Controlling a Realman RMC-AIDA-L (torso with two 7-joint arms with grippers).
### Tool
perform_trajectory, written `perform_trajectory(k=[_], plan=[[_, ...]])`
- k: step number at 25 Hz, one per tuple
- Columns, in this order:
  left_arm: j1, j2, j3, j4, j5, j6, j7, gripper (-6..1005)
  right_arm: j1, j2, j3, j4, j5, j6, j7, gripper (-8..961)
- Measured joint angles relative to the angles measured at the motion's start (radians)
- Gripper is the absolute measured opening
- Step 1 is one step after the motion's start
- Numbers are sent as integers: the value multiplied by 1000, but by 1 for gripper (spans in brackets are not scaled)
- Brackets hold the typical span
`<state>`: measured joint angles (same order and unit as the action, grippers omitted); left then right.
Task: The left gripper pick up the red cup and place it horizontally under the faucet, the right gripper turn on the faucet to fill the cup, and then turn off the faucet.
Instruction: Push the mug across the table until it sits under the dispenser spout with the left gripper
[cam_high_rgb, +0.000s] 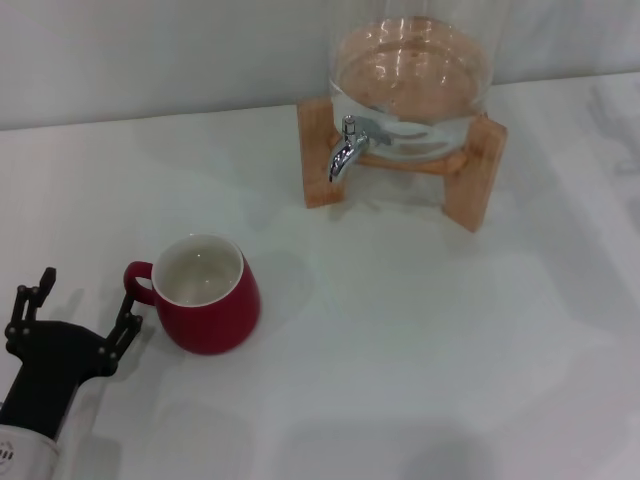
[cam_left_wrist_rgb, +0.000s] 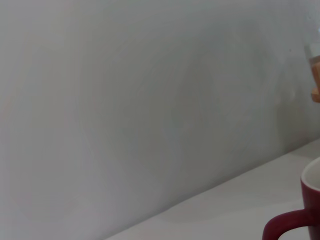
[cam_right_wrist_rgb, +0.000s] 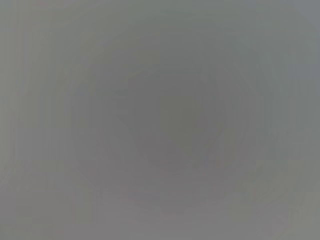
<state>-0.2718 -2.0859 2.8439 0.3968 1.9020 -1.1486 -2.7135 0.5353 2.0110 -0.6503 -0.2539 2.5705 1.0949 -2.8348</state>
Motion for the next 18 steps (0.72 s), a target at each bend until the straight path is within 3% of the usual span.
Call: perform_trajectory(k=[18], plan=[[-61,3,-1,-15,-2,65,-11,886,-23,2,-6,7,-1,50,1,675]])
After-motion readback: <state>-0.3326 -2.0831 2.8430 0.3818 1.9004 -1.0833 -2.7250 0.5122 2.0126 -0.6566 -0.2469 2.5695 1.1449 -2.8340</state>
